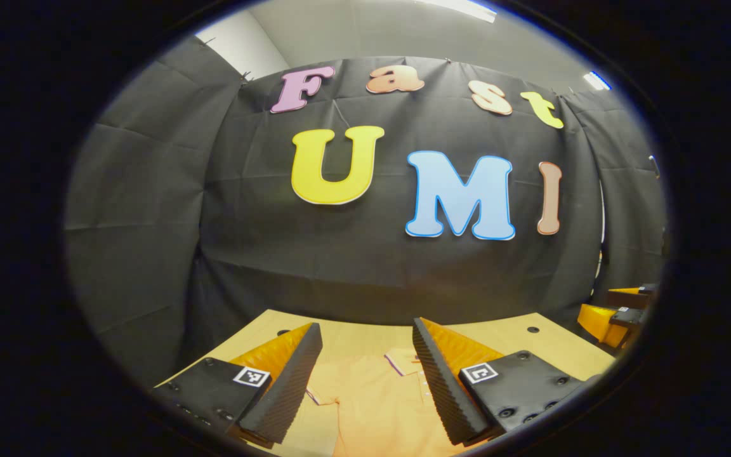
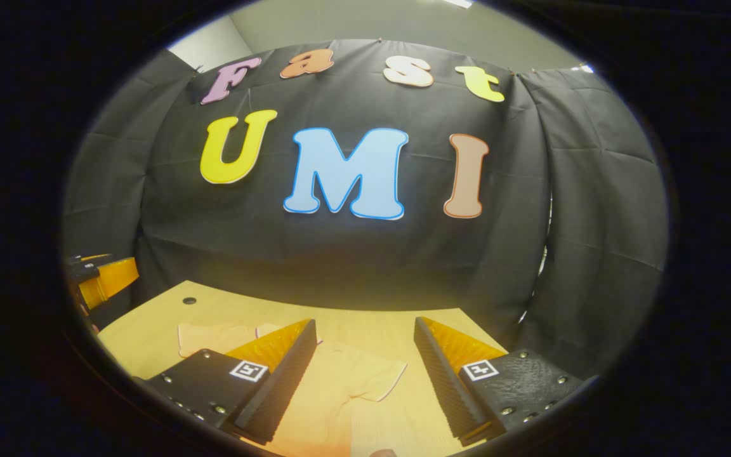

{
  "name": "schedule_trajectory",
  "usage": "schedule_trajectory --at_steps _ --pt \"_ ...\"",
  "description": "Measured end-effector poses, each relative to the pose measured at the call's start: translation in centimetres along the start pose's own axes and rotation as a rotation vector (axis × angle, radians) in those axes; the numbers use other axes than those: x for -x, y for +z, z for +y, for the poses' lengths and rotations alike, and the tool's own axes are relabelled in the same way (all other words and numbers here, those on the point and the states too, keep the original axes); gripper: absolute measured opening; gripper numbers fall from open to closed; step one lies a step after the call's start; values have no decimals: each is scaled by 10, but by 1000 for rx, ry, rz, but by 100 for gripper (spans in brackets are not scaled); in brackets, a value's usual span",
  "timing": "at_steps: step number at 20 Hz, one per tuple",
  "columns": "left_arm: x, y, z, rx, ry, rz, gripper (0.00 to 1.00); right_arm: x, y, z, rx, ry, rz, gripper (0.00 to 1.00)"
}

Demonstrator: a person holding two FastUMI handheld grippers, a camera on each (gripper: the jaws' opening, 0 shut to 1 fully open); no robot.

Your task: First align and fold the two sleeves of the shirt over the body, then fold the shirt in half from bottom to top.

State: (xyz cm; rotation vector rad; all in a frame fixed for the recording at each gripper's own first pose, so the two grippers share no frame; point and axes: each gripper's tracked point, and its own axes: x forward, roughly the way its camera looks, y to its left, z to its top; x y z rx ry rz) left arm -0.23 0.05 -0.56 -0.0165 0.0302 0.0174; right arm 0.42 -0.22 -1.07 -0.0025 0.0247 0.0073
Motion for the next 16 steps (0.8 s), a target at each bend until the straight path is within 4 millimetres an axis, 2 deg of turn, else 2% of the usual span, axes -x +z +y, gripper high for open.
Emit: schedule_trajectory --at_steps 9,11,16 --pt "5 -5 -2 1 15 4 94 -26 -14 -9 -10 11 32 96" --pt "2 -6 -5 1 17 6 94 -39 -19 -14 -4 3 39 96" --pt "-4 -7 -11 -12 22 8 94 -80 -53 -31 -7 -13 119 96"
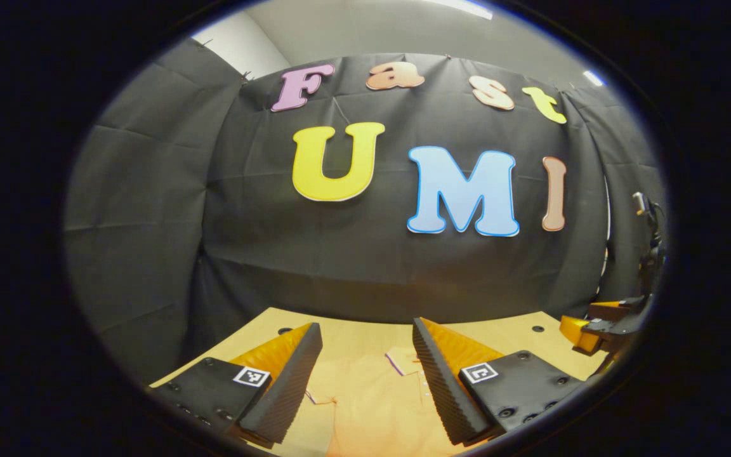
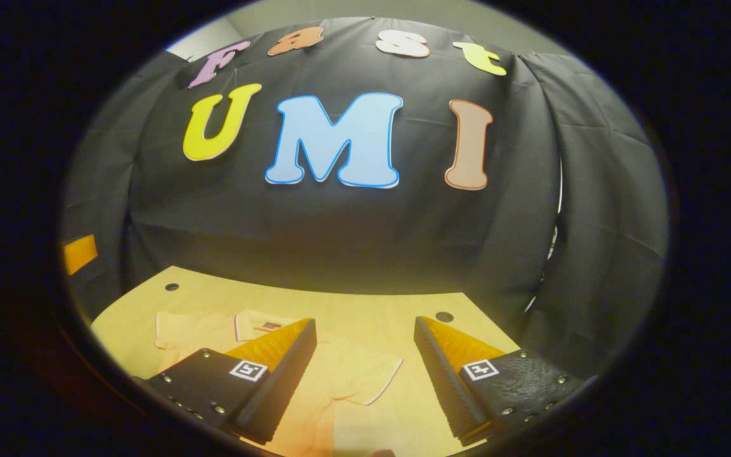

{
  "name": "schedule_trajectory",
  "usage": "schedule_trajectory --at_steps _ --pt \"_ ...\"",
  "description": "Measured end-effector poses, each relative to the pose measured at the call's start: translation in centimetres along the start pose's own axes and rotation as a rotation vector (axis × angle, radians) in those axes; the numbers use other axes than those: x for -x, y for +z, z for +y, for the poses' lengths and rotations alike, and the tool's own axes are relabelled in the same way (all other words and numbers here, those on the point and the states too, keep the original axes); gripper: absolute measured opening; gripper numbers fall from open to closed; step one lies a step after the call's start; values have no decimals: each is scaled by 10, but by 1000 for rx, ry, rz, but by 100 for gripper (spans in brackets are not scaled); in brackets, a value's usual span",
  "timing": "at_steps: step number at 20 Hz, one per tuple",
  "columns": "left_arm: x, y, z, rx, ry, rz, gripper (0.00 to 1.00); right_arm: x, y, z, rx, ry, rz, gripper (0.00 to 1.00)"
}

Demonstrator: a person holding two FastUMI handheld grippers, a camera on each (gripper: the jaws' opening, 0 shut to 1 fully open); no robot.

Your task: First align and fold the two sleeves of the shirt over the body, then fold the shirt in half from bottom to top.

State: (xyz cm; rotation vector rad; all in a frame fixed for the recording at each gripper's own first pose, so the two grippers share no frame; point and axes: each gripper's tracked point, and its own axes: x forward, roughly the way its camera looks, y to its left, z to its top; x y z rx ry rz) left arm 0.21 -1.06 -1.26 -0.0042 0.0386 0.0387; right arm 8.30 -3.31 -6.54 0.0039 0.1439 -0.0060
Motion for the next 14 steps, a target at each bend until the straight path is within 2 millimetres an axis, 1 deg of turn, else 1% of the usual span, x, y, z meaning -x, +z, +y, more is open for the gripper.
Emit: schedule_trajectory --at_steps 1,4,7,10,11,14 --pt "0 -1 1 -4 6 2 94 -9 -5 -5 0 -6 13 96" --pt "1 -1 1 -8 21 8 94 -38 -28 -17 -7 -15 79 96" --pt "3 -3 2 -14 41 13 94 -65 -49 -25 -23 -10 144 96" --pt "7 -5 -1 -9 55 15 94 -88 -75 -27 -41 6 214 96" --pt "9 -5 -3 -3 54 15 94 -96 -85 -26 -47 12 238 98" --pt "15 -8 -5 6 64 21 94 -118 -111 -26 -46 10 304 96"
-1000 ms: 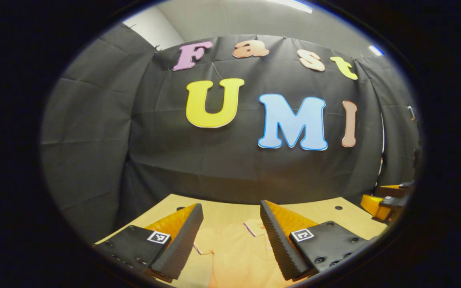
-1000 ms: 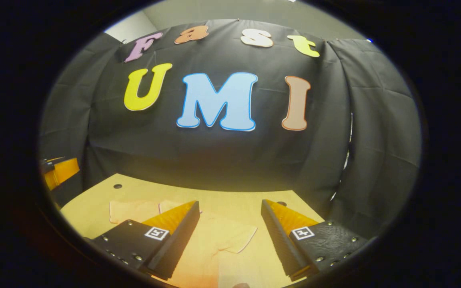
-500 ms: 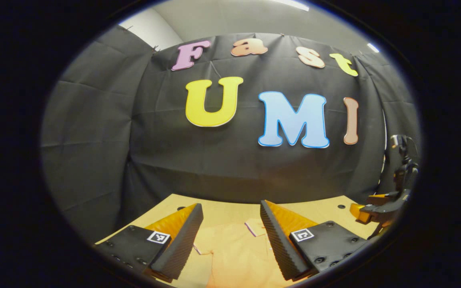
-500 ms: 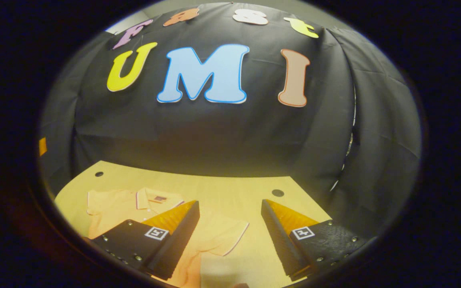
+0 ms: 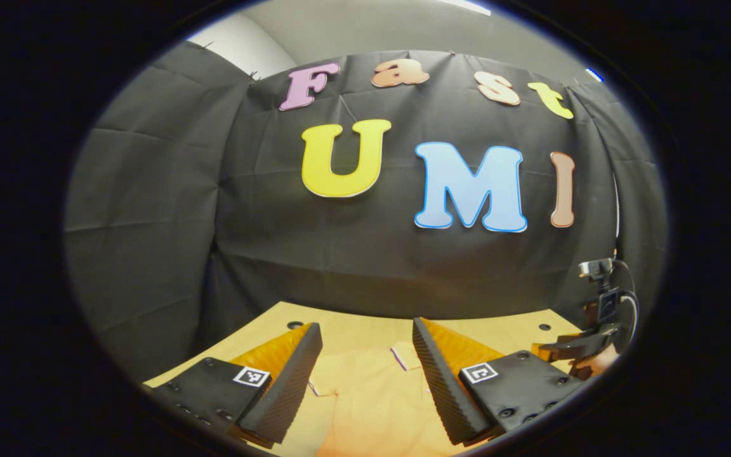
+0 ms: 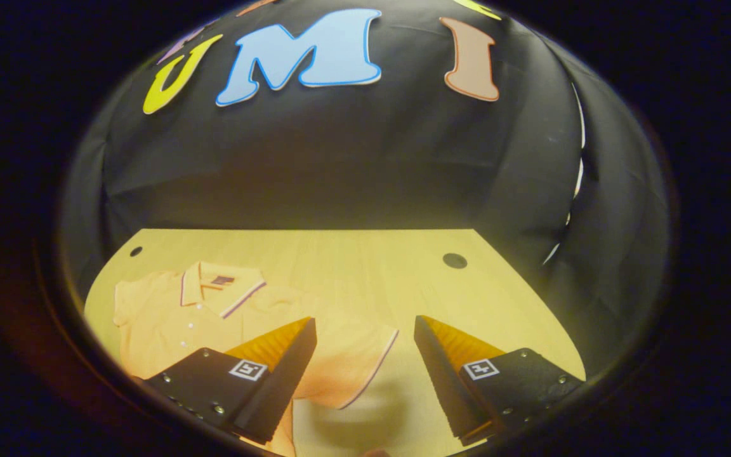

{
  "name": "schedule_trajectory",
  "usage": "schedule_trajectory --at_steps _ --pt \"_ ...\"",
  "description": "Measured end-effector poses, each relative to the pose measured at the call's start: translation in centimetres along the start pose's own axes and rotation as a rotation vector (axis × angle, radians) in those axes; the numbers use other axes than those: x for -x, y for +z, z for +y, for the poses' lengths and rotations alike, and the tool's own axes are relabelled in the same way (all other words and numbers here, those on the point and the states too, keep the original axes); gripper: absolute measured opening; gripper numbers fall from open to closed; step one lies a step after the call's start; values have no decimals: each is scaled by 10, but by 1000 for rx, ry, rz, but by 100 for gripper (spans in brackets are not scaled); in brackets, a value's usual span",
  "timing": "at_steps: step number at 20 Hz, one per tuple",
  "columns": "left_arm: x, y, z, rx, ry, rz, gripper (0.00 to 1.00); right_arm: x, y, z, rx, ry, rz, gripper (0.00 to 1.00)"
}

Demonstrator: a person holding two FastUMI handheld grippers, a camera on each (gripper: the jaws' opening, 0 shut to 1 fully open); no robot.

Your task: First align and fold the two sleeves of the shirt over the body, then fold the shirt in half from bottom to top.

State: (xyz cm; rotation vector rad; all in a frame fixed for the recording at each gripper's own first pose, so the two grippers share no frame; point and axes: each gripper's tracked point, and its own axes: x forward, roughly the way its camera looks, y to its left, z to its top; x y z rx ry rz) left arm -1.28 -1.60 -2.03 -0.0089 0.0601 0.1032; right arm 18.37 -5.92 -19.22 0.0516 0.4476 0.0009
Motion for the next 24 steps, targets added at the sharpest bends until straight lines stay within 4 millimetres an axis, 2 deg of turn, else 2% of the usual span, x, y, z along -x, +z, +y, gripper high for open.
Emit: schedule_trajectory --at_steps 3,7,13,14,15,16,17,19,20,22,23,24 --pt "4 -3 2 10 17 10 94 -26 -23 0 6 5 70 96" --pt "6 -8 0 15 30 24 94 -47 -40 -3 4 6 126 96" --pt "12 -6 -8 -1 36 5 94 -60 -59 1 -8 36 189 96" --pt "13 -6 -9 -2 35 3 94 -59 -65 3 -8 45 214 93" --pt "14 -4 -10 -4 38 -2 94 -57 -66 7 -23 64 225 80" --pt "17 -3 -11 -5 39 -7 94 -55 -65 9 -42 68 232 75" --pt "18 -2 -11 -5 39 -10 94 -57 -65 8 -57 70 235 59" --pt "21 -3 -13 -3 39 -11 94 -56 -65 4 -79 66 242 46" --pt "24 -4 -14 -5 41 -12 94 -56 -64 5 -102 75 248 26" --pt "28 -4 -15 -11 43 -16 94 -60 -67 4 -123 71 257 26" --pt "30 -4 -16 -15 44 -18 94 -53 -62 4 -134 80 253 7" --pt "32 -4 -16 -16 46 -19 94 -54 -62 6 -134 84 253 7"
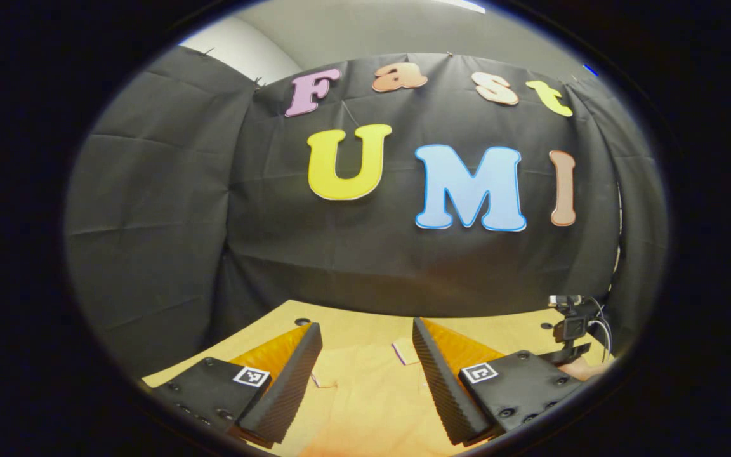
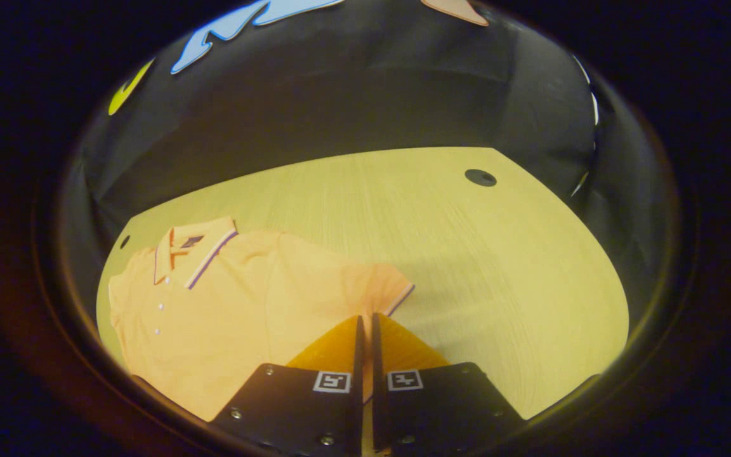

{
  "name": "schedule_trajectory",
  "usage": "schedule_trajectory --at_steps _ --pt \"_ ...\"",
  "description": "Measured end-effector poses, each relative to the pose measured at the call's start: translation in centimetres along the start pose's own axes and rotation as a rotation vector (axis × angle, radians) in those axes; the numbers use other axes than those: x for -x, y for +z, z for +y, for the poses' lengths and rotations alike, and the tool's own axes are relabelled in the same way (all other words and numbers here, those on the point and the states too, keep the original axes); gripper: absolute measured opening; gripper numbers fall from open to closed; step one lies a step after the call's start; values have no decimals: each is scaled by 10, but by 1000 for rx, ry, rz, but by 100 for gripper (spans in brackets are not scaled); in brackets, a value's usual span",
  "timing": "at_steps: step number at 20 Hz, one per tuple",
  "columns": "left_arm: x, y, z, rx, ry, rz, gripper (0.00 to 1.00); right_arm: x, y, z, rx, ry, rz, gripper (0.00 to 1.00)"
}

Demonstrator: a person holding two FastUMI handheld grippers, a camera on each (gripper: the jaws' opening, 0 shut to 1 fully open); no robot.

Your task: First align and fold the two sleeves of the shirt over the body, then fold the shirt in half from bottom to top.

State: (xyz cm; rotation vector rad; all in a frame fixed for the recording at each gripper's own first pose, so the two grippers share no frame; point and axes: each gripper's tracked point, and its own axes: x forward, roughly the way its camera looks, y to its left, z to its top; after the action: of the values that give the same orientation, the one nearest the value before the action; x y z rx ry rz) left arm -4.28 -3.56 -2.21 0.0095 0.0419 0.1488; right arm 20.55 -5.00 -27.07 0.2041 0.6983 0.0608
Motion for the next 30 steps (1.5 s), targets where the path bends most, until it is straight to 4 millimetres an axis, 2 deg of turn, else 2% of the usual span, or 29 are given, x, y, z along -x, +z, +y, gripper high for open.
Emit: schedule_trajectory --at_steps 2,4,6,10,14,18,21,23,26,30 --pt "3 1 -3 -1 -3 0 94 0 6 0 29 -6 -24 7" --pt "6 1 -6 -5 -4 1 94 10 17 5 63 -4 -56 7" --pt "10 2 -8 -9 -9 0 94 21 29 15 99 9 -97 7" --pt "12 4 -3 -13 -21 -9 94 36 43 48 180 62 -147 7" --pt "6 9 9 -10 -38 -24 94 42 43 80 228 88 -151 7" --pt "3 8 26 18 -43 -25 94 39 38 107 259 109 -128 7" --pt "0 -1 44 49 -40 -4 94 33 29 122 278 110 -98 7" --pt "0 -1 56 51 -35 -5 94 28 17 133 272 124 -51 7" --pt "-3 -2 73 45 -21 -2 94 21 12 142 287 115 -39 7" --pt "-9 -3 90 54 -21 -2 94 22 6 142 314 83 -16 8"
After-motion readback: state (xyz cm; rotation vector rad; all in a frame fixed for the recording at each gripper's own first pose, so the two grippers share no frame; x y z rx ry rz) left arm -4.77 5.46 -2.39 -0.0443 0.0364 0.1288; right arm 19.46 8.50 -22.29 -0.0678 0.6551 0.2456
